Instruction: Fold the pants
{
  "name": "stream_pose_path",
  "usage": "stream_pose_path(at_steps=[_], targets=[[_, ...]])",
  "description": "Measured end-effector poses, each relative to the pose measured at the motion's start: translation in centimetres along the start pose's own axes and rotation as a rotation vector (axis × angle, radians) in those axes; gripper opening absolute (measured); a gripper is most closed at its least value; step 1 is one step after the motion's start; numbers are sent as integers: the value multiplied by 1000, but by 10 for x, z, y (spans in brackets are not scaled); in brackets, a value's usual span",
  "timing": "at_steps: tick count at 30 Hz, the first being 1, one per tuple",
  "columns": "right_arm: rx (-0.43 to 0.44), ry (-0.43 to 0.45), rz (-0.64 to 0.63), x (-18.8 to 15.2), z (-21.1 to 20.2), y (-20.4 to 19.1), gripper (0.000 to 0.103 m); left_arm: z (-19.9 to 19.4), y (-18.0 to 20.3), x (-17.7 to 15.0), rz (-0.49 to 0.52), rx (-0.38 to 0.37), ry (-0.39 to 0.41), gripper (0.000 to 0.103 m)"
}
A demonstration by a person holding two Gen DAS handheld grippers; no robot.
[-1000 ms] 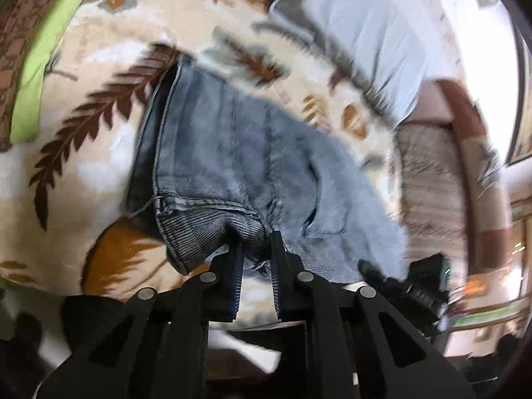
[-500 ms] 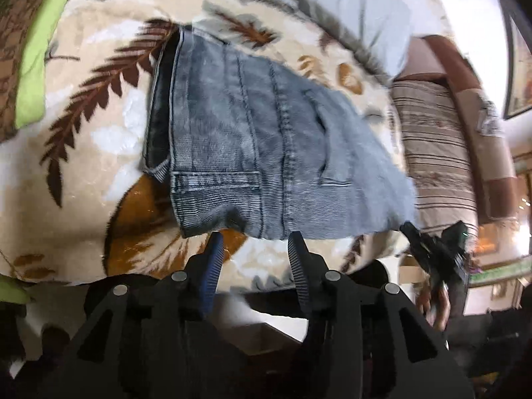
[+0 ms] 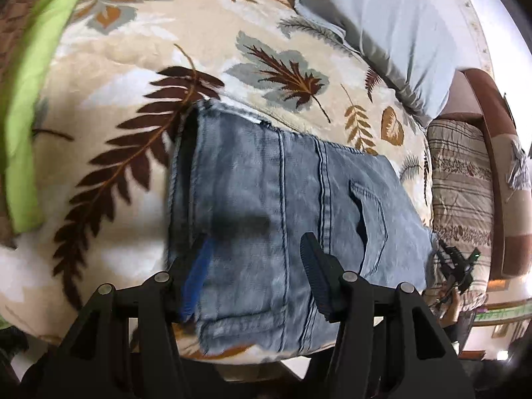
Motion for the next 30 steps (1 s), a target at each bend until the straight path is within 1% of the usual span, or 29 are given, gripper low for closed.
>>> stream_pose_path(at_steps=[1, 2, 3, 4, 5, 6, 7, 9, 10, 11, 12, 14, 15, 16, 18, 19, 21, 22, 23, 24, 25, 26, 27, 30], targets=[[-1, -25, -7, 2, 9, -2, 45, 2, 2, 2, -4, -4, -5, 54], [7, -46, -25, 1, 16, -4, 40, 3, 4, 3, 0, -2, -2, 53], [5, -70, -71, 2, 23, -11, 29, 3, 7, 3, 13, 9, 9, 53], [-22, -75, -110, 3, 24, -18, 10, 1, 10, 3, 28, 27, 25, 53], [-60, -66, -161, 4, 22, -23, 7, 0, 12, 4, 35, 33, 35, 50], [-59, -30, -193, 10, 16, -31, 7, -3, 14, 4, 47, 37, 51, 48], [-33, 16, -190, 15, 8, -34, 5, -4, 16, 4, 59, 45, 70, 45], [9, 96, -140, 25, -4, -35, 5, -3, 18, 4, 84, 94, 109, 44], [5, 98, -126, 27, -1, -33, 5, 2, 18, 4, 93, 128, 115, 42], [-13, 83, -121, 28, 5, -32, 5, 9, 18, 4, 101, 161, 110, 35], [-39, 63, -122, 26, 13, -30, 5, 17, 17, 3, 110, 193, 97, 32], [-98, 8, -121, 19, 33, -25, 5, 28, 14, 2, 127, 229, 93, 32], [-121, -16, -120, 14, 41, -22, 5, 27, 14, 1, 128, 231, 100, 32], [-137, -21, -117, 10, 44, -18, 6, 26, 15, 1, 125, 232, 100, 32], [-126, -3, -99, 7, 37, -15, 12, 22, 14, 3, 112, 227, 89, 32], [-116, -1, -85, 7, 31, -13, 12, 19, 14, 3, 108, 226, 87, 31], [-65, 12, -70, 5, 14, -9, 12, 7, 13, 2, 100, 219, 99, 31], [-36, 33, -63, 0, -2, -7, 13, -1, 13, -1, 101, 206, 109, 31], [-3, 52, -56, -7, -18, -4, 17, -10, 14, -4, 109, 185, 118, 32], [23, 63, -49, -12, -28, -2, 20, -17, 17, -7, 121, 176, 124, 33], [52, 74, -38, -22, -41, 1, 27, -21, 23, -11, 142, 172, 127, 38], [68, 85, -28, -31, -50, 3, 31, -24, 29, -15, 171, 171, 128, 46], [76, 91, -21, -41, -58, 6, 32, -26, 40, -20, 210, 175, 124, 48], [104, 96, 25, -82, -71, 17, 33, -21, 75, -30, 303, 174, 99, 49]])
Point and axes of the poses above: each gripper's, at about its wrist camera, not at the fingertips, and z roughly the way its jaws point, y to its right, x to its top, the point moved 2 cm from there along z, roughly the way its jaws point, and after that the axes turned 10 degrees about -z, right-handed, at the moved point
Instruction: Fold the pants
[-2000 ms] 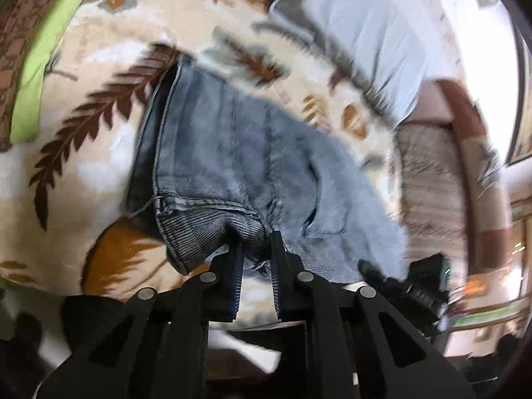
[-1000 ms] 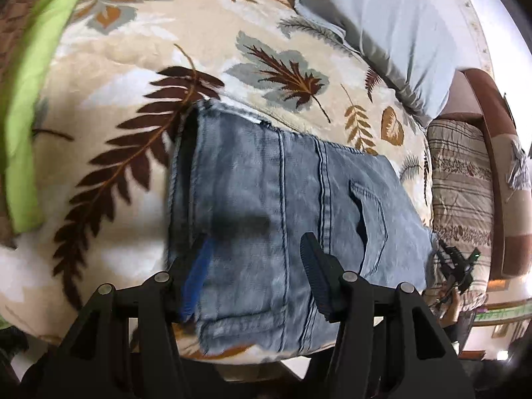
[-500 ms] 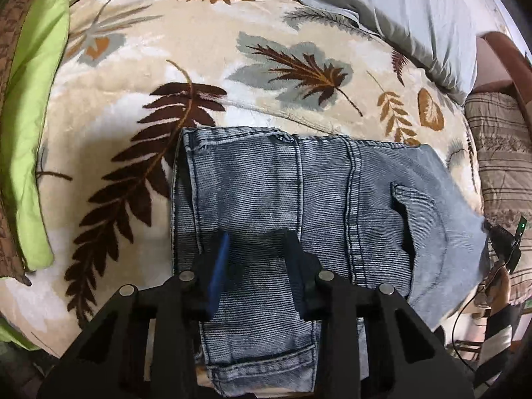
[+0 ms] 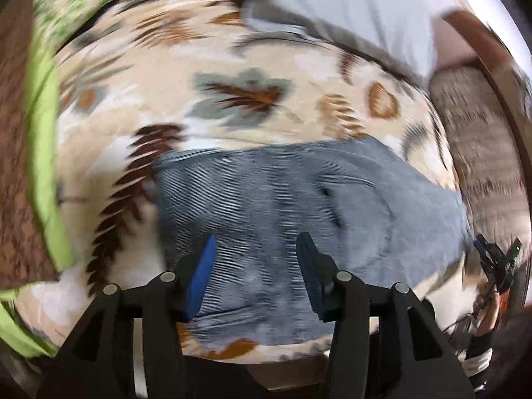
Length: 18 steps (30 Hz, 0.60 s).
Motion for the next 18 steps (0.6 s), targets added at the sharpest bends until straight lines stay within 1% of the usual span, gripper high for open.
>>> stream_pose_path(at_steps=[2, 6, 7, 8, 9, 11, 13, 15, 18], targets=[[27, 1, 54, -20, -1, 7, 33, 5, 32, 2, 64, -15, -18, 53], [108, -10, 187, -54, 8, 26, 33, 29, 114, 2, 226, -33, -82, 54], [135, -3, 208, -57, 11, 29, 35, 37, 137, 2, 268, -44, -105, 55], [172, 8, 237, -61, 15, 31, 41, 44, 159, 2, 307, -53, -128, 58], [207, 15, 266, -65, 18, 33, 47, 53, 184, 4, 348, -60, -153, 59], [242, 35, 291, -69, 23, 34, 50, 70, 228, 8, 404, -76, -197, 60], [259, 55, 284, -67, 27, 32, 52, 93, 278, 11, 453, -102, -257, 61], [280, 69, 286, -66, 31, 30, 52, 115, 322, 13, 479, -118, -313, 62], [322, 73, 292, -64, 39, 25, 52, 146, 391, 8, 546, -123, -382, 62]])
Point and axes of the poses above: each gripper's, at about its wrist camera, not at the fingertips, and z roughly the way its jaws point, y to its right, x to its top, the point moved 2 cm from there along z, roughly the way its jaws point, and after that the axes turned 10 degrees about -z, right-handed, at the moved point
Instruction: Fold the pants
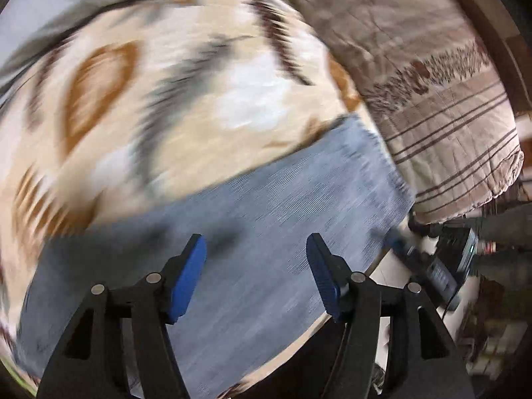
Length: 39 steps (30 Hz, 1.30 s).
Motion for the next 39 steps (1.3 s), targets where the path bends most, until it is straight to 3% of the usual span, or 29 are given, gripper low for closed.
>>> stream_pose_path(at_steps=[7, 10, 16, 22, 28, 30, 33, 35, 39], targets=[[104, 5, 21, 0, 7, 2, 52, 60, 95, 67, 150, -21, -102, 63], [147, 4, 29, -2, 8, 6, 52, 86, 113, 82, 206, -9, -181, 63], [163, 13, 2, -3, 9, 8, 52, 111, 133, 90, 400, 43, -263, 63], [176, 44, -30, 2, 14, 1, 51, 129, 135, 86, 537, 28, -340, 67], [208, 58, -26, 3, 14, 2, 48, 135, 142, 70, 637, -45, -364, 79], [219, 66, -15, 3, 13, 5, 44, 138, 151, 62, 699, -49, -359, 80], [229, 72, 19, 4, 16, 15, 29, 140, 158, 56, 751, -47, -326, 80], [236, 81, 39, 5, 17, 19, 22, 140, 161, 57, 739, -61, -310, 76], [245, 99, 39, 10, 23, 17, 20, 133, 155, 61, 735, -76, -253, 59]])
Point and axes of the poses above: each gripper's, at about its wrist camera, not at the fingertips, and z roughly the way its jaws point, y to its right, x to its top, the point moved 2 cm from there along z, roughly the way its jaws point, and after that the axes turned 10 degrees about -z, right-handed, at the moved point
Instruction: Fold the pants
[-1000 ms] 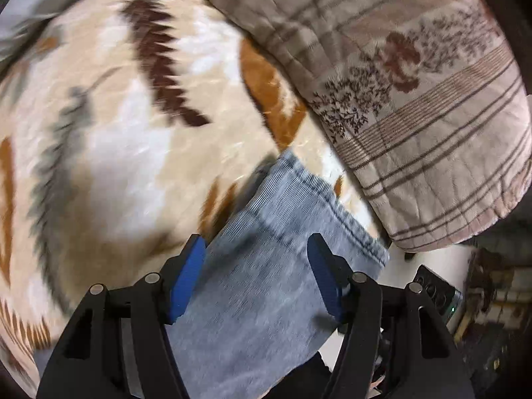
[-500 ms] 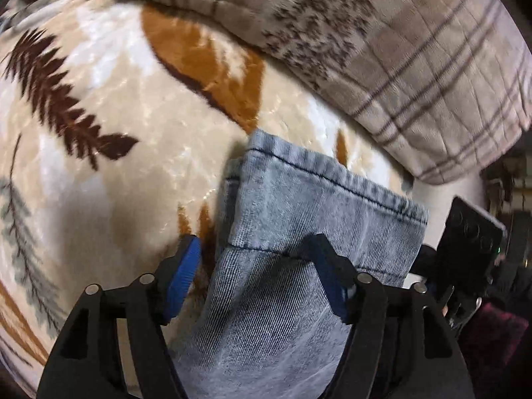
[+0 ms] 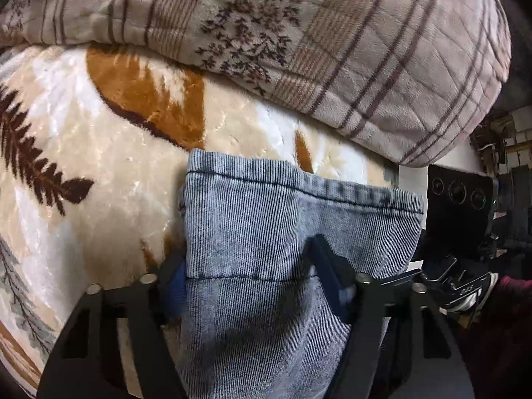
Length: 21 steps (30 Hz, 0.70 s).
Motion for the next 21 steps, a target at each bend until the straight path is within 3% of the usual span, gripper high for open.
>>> stream_pose_path(at_steps=[2, 5, 13, 21], targets=[[9, 1, -15, 2, 5, -4, 20, -5, -3, -14, 6, -6, 29, 38], [9, -10, -23, 5, 8, -5, 17, -7, 4, -31, -3, 1, 84, 30], [-41, -14, -41, 0, -10, -11, 15, -52, 15, -68, -22, 10, 216, 28], [-75, -19, -196, 3, -17, -59, 15, -109, 24, -104, -60, 18, 309, 28]])
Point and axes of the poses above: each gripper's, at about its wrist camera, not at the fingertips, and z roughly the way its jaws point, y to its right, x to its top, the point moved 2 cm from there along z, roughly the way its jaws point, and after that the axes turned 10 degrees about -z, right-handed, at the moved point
